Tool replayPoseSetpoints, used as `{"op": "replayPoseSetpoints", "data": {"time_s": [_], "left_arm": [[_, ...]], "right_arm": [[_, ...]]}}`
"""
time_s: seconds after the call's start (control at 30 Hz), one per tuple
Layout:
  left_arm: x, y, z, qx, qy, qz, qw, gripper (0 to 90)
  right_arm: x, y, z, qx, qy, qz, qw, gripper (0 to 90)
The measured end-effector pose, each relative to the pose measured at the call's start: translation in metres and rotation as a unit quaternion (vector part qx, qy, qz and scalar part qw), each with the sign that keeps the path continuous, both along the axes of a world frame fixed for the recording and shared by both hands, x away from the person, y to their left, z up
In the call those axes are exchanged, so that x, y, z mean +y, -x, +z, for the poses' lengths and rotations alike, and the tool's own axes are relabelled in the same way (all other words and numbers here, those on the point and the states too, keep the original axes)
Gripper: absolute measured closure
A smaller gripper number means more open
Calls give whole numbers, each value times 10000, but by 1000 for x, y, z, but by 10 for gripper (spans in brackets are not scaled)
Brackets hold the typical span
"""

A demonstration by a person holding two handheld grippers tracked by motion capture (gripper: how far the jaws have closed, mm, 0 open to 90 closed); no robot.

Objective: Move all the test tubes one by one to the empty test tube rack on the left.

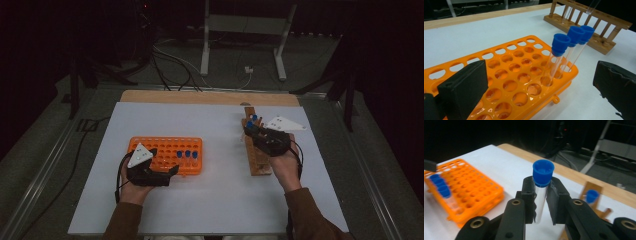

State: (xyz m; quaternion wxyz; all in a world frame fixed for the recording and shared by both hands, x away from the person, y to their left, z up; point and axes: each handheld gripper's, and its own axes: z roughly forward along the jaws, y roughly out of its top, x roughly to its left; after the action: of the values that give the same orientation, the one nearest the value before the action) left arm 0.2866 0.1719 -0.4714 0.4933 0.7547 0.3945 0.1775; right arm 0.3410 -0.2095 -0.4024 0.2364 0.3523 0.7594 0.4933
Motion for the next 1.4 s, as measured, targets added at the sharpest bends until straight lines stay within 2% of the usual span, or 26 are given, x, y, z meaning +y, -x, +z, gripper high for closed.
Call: {"op": "replayPoseSetpoints", "data": {"time_s": [0.27, 0.47, 0.53, 0.67, 0.83, 1.07, 1.2, 1.27, 1.4], "left_arm": [[-2, 2, 4, 0, 17, -89, 10000, 12], [-6, 5, 9, -80, -42, -172, 9998, 11], [-8, 7, 11, -165, -89, -190, 9996, 12], [-11, 10, 17, -338, 6, -166, 9993, 37], [-19, 13, 22, -395, 102, -311, 9987, 80], [-33, 17, 27, -563, 141, -619, 9964, 260], [-38, 18, 29, -643, 182, -808, 9945, 402], [-41, 18, 28, -669, 158, -852, 9940, 485], [-46, 18, 28, -716, 95, -929, 9931, 568]], "right_arm": [[25, 12, -1, 104, -17, 431, 9990, 769], [43, 19, -2, 179, -9, 725, 9972, 769], [50, 21, -2, 221, -5, 814, 9964, 769], [61, 25, -1, 260, -7, 1000, 9946, 769], [74, 29, 0, 331, -40, 1212, 9921, 769], [89, 35, 1, 403, -44, 1488, 9880, 768], [95, 38, 3, 434, -88, 1620, 9858, 768], [98, 39, 4, 441, -120, 1675, 9848, 767], [105, 41, 5, 519, -177, 1816, 9818, 767]]}}
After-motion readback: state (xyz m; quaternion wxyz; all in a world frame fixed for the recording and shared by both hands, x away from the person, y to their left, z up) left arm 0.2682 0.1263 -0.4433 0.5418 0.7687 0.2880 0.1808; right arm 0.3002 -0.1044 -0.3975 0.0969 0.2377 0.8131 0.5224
